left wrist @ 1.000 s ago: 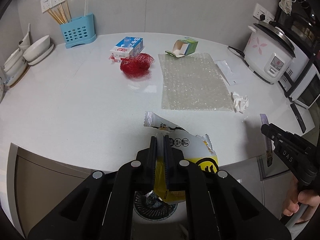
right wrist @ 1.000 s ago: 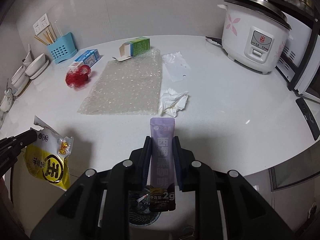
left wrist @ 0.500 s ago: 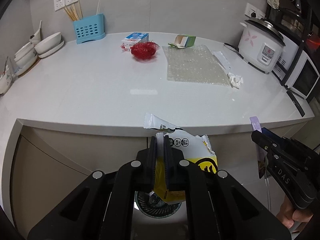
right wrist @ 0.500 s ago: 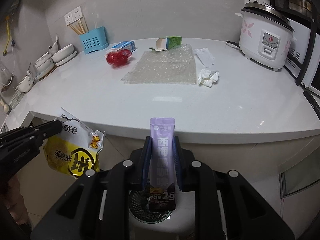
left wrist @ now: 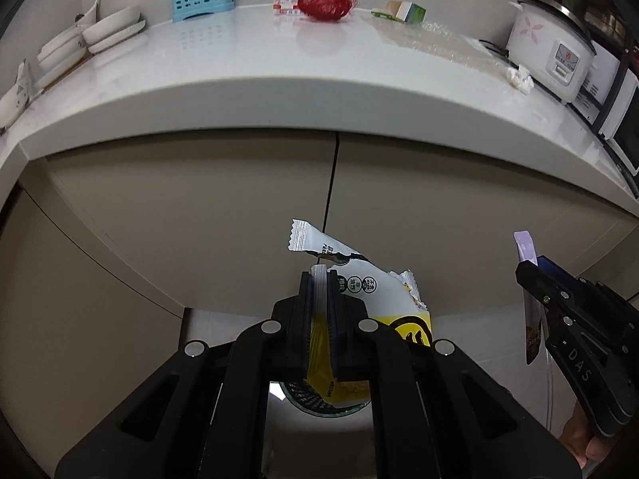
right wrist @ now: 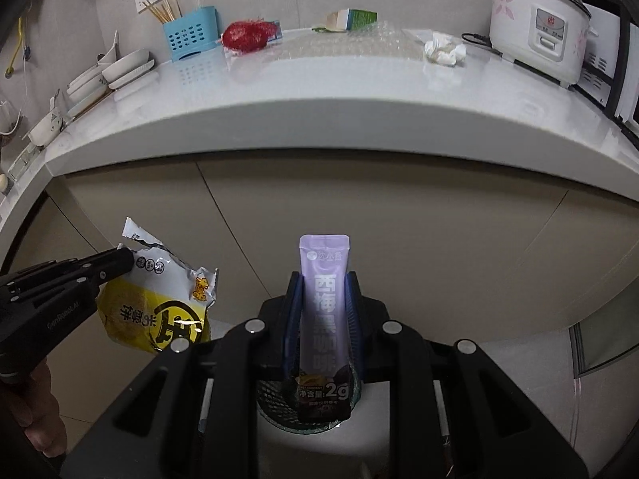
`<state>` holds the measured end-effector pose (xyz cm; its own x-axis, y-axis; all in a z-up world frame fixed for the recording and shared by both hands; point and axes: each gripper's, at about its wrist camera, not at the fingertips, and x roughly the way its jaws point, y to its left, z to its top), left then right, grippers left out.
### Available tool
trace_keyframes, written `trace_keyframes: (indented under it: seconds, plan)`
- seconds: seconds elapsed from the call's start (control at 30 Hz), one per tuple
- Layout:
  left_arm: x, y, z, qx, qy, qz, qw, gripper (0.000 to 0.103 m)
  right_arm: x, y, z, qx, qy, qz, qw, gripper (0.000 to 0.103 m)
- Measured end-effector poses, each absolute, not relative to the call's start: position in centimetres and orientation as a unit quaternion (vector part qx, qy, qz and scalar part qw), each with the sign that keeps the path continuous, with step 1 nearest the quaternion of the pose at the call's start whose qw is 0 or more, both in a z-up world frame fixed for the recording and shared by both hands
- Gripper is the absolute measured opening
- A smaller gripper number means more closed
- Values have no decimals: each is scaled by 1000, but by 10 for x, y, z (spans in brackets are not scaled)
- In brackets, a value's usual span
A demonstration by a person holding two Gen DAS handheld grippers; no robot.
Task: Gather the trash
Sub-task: 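Carry the snack bag and purple packet down over the mesh trash bin with both tools, then open the left tool over the bin while the right tool releases the packet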
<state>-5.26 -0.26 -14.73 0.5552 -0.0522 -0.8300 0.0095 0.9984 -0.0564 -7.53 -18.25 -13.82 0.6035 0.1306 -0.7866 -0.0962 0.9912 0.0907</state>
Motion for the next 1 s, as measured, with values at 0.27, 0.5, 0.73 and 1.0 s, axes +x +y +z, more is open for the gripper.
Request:
trace_keyframes:
  seconds: [0.27,0.5,0.73,1.0]
  plan:
    - [-38,9,-246,-28,496,1,868,7,-69,-175,-225,19,467,51,883,20]
    - [-20,11,-335,-25,515,2,857,7,-54,-171,-314,29,501,37,864,20]
    - [-6,2,-426,-26,543,-10,839,7,-38,-165,-392,15,540,41,840,20]
    - [-10,-6,-494,-22,563,-16,826,7,-32,-160,-446,9,562,35,826,20]
